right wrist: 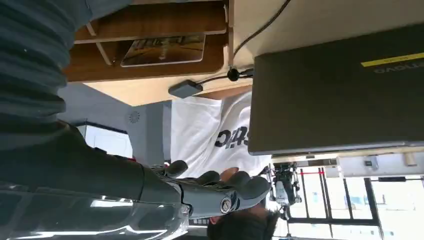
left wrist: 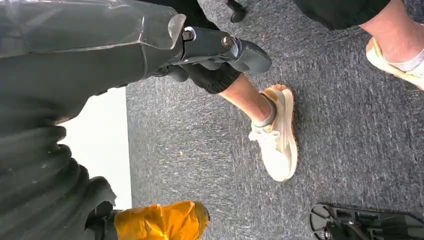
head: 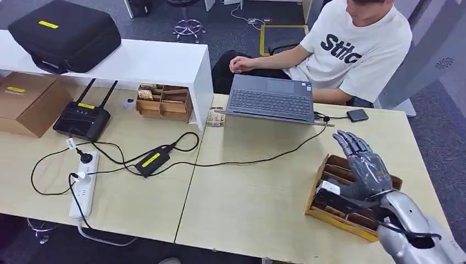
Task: Pass the card to the sensor for recognition and then transmit it.
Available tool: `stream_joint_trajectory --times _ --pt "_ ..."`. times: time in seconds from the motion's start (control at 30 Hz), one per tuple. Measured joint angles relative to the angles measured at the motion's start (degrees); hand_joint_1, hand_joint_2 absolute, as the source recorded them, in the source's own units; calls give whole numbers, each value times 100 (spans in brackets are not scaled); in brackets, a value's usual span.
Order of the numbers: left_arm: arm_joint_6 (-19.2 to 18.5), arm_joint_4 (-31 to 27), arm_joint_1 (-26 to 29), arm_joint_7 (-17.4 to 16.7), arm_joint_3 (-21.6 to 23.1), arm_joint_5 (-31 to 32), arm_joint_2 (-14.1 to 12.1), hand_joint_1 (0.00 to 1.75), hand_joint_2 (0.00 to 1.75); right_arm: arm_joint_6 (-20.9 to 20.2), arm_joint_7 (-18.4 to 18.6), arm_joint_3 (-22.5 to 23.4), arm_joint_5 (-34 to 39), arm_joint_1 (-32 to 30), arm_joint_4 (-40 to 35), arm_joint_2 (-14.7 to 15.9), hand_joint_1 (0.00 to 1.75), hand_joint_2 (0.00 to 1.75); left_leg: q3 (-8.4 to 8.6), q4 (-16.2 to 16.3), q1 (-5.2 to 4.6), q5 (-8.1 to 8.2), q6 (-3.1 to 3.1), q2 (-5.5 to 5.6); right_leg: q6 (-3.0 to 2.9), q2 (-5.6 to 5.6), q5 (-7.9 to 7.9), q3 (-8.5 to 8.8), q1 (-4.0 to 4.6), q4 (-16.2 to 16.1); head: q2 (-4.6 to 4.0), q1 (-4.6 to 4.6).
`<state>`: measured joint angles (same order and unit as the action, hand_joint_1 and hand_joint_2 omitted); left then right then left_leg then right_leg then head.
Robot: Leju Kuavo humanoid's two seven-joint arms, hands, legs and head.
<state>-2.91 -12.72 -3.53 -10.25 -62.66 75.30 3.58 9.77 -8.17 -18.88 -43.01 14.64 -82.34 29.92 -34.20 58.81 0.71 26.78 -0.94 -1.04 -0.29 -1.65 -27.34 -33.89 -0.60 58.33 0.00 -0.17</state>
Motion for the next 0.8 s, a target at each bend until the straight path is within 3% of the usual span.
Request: stream_joint_trajectory --times 0.33,0.73,0.8 --pt "0 0 0 0 0 52 -2 0 175 59 195 -55 -85 78 284 -24 0 175 1 0 0 0 0 0 0 0 0 0 0 0 0 0" --pt "-2 0 1 0 0 87 -2 0 175 55 144 92 118 235 892 -44 0 175 1 0 0 0 0 0 0 0 0 0 0 0 0 0" --pt "-2 0 1 0 0 90 -2 0 175 57 140 96 118 256 938 -50 14 175 2 0 0 0 0 0 0 0 0 1 0 0 0 0"
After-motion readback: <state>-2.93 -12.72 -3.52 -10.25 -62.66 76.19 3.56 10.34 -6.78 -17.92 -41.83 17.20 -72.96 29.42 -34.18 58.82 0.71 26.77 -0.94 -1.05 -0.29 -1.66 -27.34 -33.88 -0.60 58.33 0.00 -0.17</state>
